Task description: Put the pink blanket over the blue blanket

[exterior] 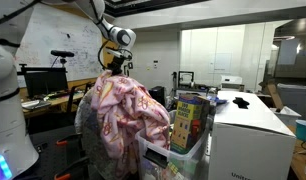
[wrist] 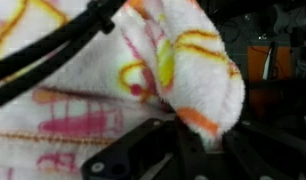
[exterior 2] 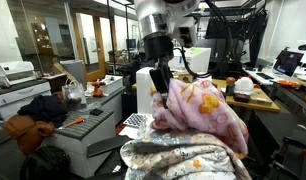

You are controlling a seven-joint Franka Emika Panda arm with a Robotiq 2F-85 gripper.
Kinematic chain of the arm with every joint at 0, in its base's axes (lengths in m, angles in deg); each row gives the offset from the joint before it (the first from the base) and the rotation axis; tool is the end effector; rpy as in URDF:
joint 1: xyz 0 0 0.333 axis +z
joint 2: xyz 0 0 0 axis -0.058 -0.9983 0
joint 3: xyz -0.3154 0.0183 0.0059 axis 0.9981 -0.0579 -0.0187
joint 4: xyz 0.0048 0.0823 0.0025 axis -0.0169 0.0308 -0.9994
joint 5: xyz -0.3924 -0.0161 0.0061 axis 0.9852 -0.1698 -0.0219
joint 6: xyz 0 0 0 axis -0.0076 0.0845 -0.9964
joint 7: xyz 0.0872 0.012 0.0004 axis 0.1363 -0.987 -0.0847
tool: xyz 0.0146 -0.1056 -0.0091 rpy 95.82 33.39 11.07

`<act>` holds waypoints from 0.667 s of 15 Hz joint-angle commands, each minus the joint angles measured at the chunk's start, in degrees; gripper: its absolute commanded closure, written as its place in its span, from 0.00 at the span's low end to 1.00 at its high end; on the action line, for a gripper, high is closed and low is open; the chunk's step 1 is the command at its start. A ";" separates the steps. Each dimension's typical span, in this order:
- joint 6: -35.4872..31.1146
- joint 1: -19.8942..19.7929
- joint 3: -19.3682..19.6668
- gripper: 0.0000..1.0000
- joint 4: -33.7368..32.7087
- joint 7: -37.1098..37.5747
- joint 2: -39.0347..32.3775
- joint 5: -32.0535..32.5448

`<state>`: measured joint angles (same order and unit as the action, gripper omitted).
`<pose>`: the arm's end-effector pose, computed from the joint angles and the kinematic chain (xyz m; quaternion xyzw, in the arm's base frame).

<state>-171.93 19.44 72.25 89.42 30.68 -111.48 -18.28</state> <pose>0.5248 0.3387 0.3671 -0.9383 -0.2521 0.1953 0.1336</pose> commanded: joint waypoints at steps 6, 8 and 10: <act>-19.12 7.14 -0.02 0.97 -8.19 3.48 -12.92 3.05; -26.73 7.32 -0.06 0.97 -7.50 3.85 -14.35 3.17; -33.56 7.20 -0.12 0.97 -7.11 3.70 -15.84 3.11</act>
<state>-196.49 25.93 72.22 84.42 33.01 -124.59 -15.39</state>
